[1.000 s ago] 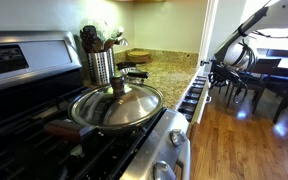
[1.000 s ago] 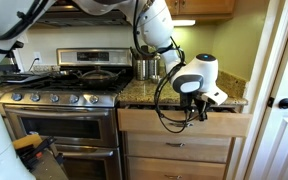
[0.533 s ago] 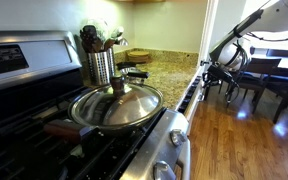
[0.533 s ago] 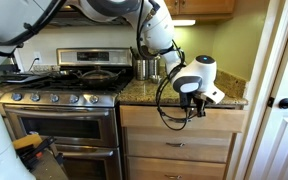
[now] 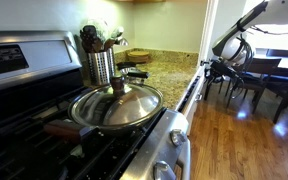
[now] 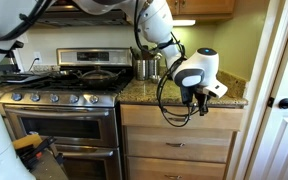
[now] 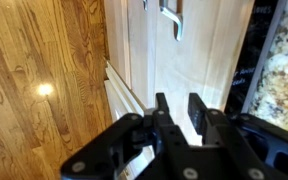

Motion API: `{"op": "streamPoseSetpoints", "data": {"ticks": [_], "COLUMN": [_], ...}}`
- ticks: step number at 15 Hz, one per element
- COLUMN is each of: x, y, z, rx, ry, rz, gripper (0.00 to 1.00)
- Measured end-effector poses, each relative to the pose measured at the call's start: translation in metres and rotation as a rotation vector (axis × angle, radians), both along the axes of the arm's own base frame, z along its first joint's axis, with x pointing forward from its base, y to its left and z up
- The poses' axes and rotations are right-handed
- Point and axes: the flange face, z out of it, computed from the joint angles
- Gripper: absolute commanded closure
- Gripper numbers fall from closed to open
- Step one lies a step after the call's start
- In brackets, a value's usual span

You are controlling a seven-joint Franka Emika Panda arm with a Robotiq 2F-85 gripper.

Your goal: Close the top drawer of the kitchen unit

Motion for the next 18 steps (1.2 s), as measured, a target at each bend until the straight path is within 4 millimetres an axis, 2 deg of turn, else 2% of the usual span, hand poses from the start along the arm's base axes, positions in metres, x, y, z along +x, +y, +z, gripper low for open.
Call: {"op": "streamPoseSetpoints", "data": {"ticks": [3,6,11,14,18], "x": [-0.012,-0.020,-0.027,-0.028,-0.029], "y": [-0.002,0.005,0.027,0.040,0.040], "z": [0.026,0.050,0.076,0.077,0.076], "rx": [0.008,0.021,0.024,0.025,0.024], "ry": [0.015,0.022,0.020,0.026,0.030], "rz": [0.004,0.019,0.051,0.069,0.068], "gripper": [0.20,0.02,0.00,0.00,0.00]}}
